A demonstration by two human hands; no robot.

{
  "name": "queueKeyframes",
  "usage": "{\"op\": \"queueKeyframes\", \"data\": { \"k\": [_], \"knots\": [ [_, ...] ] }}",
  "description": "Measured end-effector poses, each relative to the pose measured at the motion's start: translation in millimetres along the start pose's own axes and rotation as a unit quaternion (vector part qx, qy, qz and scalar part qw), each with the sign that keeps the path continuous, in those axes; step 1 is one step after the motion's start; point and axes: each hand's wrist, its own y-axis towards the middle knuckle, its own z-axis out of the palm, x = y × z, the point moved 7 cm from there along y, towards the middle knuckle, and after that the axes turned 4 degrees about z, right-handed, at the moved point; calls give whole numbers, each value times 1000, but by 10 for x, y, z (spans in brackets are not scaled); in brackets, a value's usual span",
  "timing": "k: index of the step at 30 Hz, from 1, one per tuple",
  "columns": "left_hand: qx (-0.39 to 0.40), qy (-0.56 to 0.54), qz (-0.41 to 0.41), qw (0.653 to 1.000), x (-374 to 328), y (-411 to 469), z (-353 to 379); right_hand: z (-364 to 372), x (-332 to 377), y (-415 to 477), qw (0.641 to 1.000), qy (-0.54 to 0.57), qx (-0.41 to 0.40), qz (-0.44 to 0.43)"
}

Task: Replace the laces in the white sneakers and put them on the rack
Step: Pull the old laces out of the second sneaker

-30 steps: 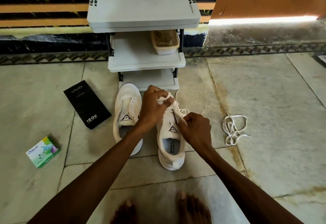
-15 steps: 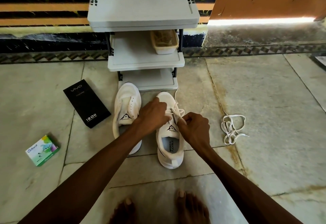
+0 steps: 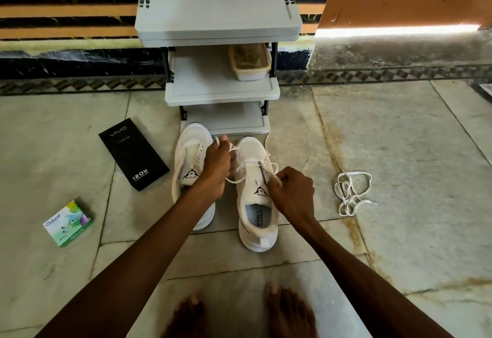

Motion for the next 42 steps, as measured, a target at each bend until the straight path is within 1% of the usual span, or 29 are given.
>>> {"op": "queueKeyframes", "data": {
  "k": [2,4,6,7,9,10,11,12,14,15,16,17,18,19,20,22,24,25,27,30,33,34,36,37,38,39,40,41,42],
  "knots": [
    [-7,124,58,991,-74,47,-51,7,-10,-3,1000,1,-1,1],
    [15,277,123,953,-190,57,-66,16,-3,-1,1000,1,2,2],
    [52,370,158,914,-229,30,-35,16,3,4,1000,1,6,0],
    [57,426,184,884,-250,8,-20,18,10,3,1000,0,8,-3],
    [46,574,222,787,-265,-47,19,16,26,-2,1000,2,8,-17],
    [38,632,223,741,-256,-61,14,10,48,-6,999,3,3,-33],
    [32,671,216,709,-255,-78,-7,11,82,-10,998,-2,-1,-58],
    [29,692,209,690,-257,-100,-34,24,125,-13,996,-15,0,-87],
    [12,715,216,665,-299,-169,-81,79,196,16,990,-50,18,-128],
    [-4,715,225,662,-334,-215,-94,102,229,49,988,-67,31,-137],
    [-13,704,235,670,-372,-255,-97,123,262,91,985,-83,46,-145],
    [-9,677,237,697,-390,-284,-94,147,304,135,981,-99,63,-153],
    [14,638,227,736,-380,-299,-74,167,349,179,976,-116,81,-163],
    [53,603,200,771,-336,-308,-39,187,395,224,971,-133,100,-172],
    [99,584,168,788,-264,-321,11,204,428,260,966,-149,119,-177],
    [164,591,134,779,-134,-364,109,242,473,331,956,-176,147,-183],
    [163,606,142,765,-62,-389,153,288,494,375,948,-201,158,-191],
    [151,606,152,766,-31,-383,161,314,498,385,945,-210,161,-193],
    [124,589,153,784,18,-342,151,367,488,395,943,-217,166,-191],
    [105,558,119,815,66,-280,115,410,505,383,938,-230,179,-189],
    [94,535,116,832,86,-263,103,451,516,394,927,-252,210,-184],
    [93,532,118,834,90,-261,101,457,514,402,929,-241,217,-180],
    [94,532,115,834,111,-257,94,423,437,461,958,-150,208,-128],
    [96,531,109,835,124,-256,94,375,352,499,976,-76,193,-68],
    [100,528,106,837,135,-258,91,339,239,515,983,8,183,4],
    [103,525,103,838,145,-256,94,323,133,506,976,90,183,73],
    [105,525,103,839,157,-256,97,340,44,471,960,158,194,128],
    [106,526,105,837,162,-258,102,368,-5,436,941,203,213,166],
    [105,528,107,836,165,-262,110,378,-17,405,929,219,233,184]
  ]
}}
